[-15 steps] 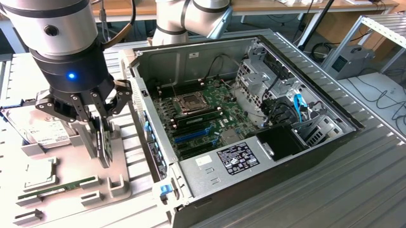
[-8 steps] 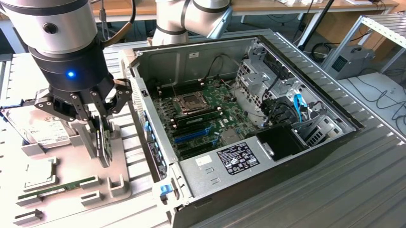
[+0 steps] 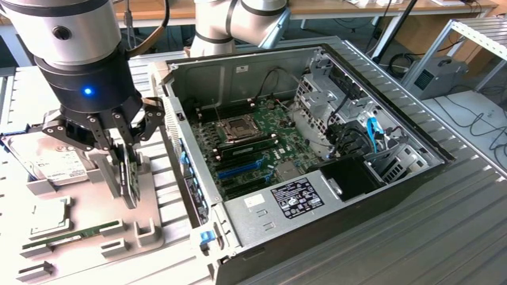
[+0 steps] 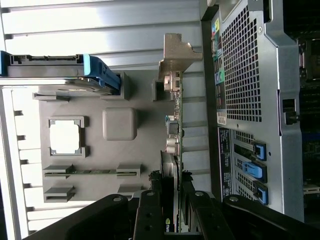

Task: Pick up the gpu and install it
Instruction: 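Pick up the gpu and move the gpu toward the slot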

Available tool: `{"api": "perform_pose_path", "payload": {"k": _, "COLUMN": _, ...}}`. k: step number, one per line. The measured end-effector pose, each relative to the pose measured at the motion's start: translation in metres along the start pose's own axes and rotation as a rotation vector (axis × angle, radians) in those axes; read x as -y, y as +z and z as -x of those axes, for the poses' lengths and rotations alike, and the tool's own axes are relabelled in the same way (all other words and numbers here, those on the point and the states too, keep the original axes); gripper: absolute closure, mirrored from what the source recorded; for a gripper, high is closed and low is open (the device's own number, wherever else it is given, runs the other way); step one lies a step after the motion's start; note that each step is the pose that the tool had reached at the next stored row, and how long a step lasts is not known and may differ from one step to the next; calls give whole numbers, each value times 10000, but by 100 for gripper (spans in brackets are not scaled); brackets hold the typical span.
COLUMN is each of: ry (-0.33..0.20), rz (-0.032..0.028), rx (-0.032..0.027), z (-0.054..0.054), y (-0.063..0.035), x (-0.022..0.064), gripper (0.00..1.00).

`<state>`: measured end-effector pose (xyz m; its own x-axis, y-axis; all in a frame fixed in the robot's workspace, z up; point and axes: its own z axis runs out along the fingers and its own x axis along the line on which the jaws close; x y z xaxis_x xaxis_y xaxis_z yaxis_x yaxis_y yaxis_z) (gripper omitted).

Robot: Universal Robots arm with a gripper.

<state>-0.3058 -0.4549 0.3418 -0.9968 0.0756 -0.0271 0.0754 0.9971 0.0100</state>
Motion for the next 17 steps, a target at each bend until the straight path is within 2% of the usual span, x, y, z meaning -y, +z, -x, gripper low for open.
{"api": "perform_pose_path", "payload": {"k": 17, "ry": 0, "rz": 0, "rx": 0, "z": 1, "y": -34, "x": 0, "gripper": 74}}
